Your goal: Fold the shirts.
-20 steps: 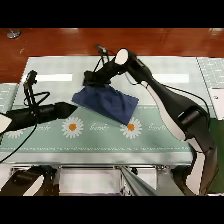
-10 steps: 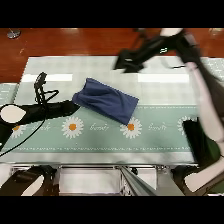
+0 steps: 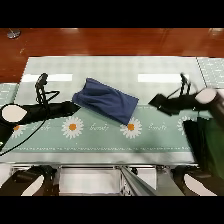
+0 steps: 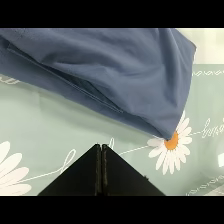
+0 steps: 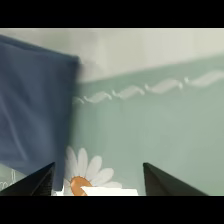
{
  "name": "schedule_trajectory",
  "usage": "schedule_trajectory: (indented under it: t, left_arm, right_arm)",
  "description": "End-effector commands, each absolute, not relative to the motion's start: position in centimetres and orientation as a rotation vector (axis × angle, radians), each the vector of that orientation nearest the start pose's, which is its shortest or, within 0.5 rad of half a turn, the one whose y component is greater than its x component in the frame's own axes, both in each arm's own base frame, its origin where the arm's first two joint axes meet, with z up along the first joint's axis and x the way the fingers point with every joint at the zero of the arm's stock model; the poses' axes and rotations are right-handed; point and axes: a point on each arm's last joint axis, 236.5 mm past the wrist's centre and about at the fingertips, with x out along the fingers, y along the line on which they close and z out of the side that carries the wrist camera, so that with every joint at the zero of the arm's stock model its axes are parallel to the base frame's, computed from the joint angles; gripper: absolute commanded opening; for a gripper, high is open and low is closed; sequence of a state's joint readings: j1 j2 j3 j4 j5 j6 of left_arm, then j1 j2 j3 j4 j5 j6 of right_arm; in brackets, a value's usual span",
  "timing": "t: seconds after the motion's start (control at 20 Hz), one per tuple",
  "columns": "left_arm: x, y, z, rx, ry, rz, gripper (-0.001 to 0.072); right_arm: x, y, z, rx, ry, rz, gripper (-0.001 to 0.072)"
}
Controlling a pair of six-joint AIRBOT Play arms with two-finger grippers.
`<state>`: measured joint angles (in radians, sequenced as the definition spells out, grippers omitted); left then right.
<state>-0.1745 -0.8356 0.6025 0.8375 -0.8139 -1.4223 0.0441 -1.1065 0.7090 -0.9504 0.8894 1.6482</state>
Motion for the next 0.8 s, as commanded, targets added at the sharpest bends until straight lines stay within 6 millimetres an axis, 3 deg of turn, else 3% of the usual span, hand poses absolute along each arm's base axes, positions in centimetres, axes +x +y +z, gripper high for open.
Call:
schedule_trajectory:
  t: [0.0, 0.1, 0.5, 0.55, 0.65, 0.75]
  left_arm:
    - [29.4, -16.9, 2.4, -0.516, 1.026, -0.444, 0.0021]
    - [29.4, -16.9, 2.4, -0.517, 1.028, -0.443, 0.0021]
    - [29.4, -16.9, 2.4, -0.519, 1.028, -0.442, 0.0021]
    - [29.4, -16.9, 2.4, -0.519, 1.028, -0.442, 0.0021]
    - [29.4, -16.9, 2.4, -0.519, 1.029, -0.442, 0.0021]
    - [29.4, -16.9, 2.4, -0.519, 1.028, -0.442, 0.0021]
  right_arm:
    - [29.6, 15.0, -7.9, 0.821, 1.326, 0.166, 0.0628]
    - [29.9, 18.0, -8.4, 0.858, 1.382, 0.262, 0.0628]
    - [33.5, 25.2, -9.8, 0.79, 1.531, 0.442, 0.061]
    - [33.9, 26.1, -9.8, 0.778, 1.54, 0.465, 0.056]
    - [35.7, 27.5, -8.5, 0.712, 1.506, 0.559, 0.0017]
    - [39.0, 28.3, -4.4, 0.669, 1.397, 0.639, 0.0024]
